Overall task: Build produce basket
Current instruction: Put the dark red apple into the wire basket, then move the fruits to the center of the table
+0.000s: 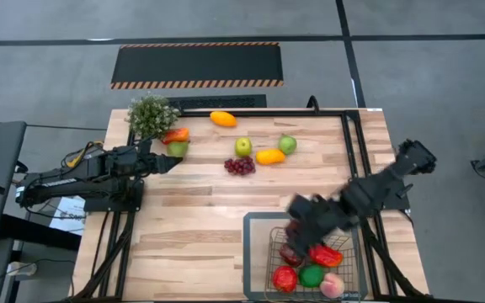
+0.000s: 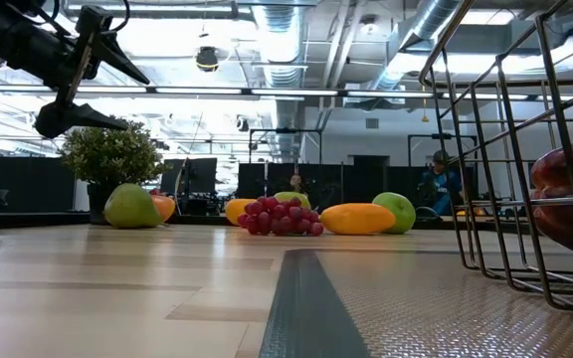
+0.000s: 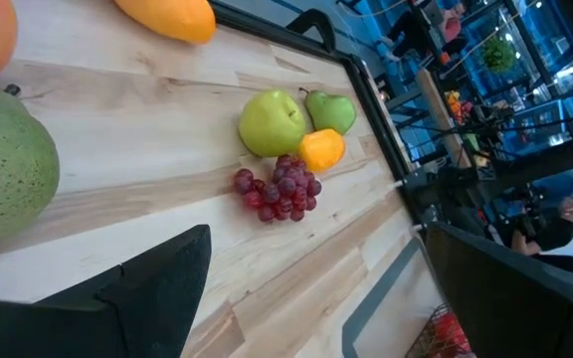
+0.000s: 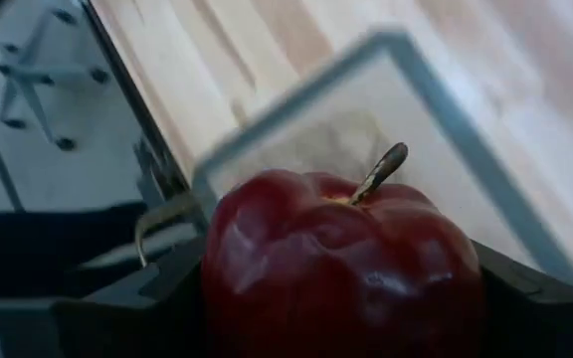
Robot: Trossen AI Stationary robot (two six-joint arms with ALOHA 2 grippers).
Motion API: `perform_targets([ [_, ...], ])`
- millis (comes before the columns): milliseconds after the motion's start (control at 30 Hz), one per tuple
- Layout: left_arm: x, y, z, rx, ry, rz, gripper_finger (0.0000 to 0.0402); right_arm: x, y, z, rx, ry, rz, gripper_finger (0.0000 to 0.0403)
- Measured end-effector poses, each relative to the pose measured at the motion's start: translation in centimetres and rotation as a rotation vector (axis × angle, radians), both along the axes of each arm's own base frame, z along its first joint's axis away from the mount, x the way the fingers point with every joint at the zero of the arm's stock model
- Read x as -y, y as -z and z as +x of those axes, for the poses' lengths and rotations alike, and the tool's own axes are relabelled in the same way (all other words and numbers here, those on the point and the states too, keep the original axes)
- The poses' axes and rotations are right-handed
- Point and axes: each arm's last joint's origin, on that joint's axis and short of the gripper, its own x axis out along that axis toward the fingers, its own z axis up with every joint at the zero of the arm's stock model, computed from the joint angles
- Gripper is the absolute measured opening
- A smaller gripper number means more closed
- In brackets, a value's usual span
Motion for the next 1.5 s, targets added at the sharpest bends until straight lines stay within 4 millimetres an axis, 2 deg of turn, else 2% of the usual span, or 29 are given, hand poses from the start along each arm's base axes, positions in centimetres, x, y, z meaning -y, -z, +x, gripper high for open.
perform_targets([
  [167,0.0,0.0,0.0,-0.001,-0.003,0.002,0.036,-4.8,2.1,-3.2,-0.132,-0.058,-0.045,0.0306],
  [233,0.0,0.0,0.0,-0.001,-0.004,0.002,0.036,-6.1,3.2,-4.0,-0.182,-0.096,-0.098,0.0306],
  [400,0.0,0.0,0.0,0.001,-0.006,-0.001,0.036,-7.9,5.8,-5.2,-0.316,-0.186,-0.268,0.0306],
  [533,0.0,0.0,0.0,0.001,-0.007,-0.002,0.036,-9.1,7.2,-5.6,-0.362,-0.253,-0.312,0.0315],
  [767,0.0,0.0,0.0,0.001,-0.018,0.001,0.036,-9.6,8.8,-5.7,-0.436,-0.272,-0.323,0.0362],
  [1000,-0.1,0.0,0.0,0.003,-0.029,-0.002,0.036,-8.9,10.6,-5.9,-0.499,-0.268,-0.365,0.037],
  [1133,-0.1,0.0,0.0,0.004,-0.026,-0.004,0.036,-8.5,10.0,-5.8,-0.492,-0.267,-0.355,0.0363],
  [1267,0.0,0.0,0.0,0.005,-0.016,-0.008,0.036,-7.3,7.1,-5.3,-0.413,-0.284,-0.298,0.0359],
  [1367,0.0,0.0,0.0,0.006,-0.005,-0.012,0.036,-5.3,4.3,-4.6,-0.294,-0.248,-0.296,0.0359],
  [1500,0.0,0.0,0.0,-0.003,0.016,0.004,0.036,-1.3,1.6,-3.3,-0.135,-0.155,-0.364,0.0359],
])
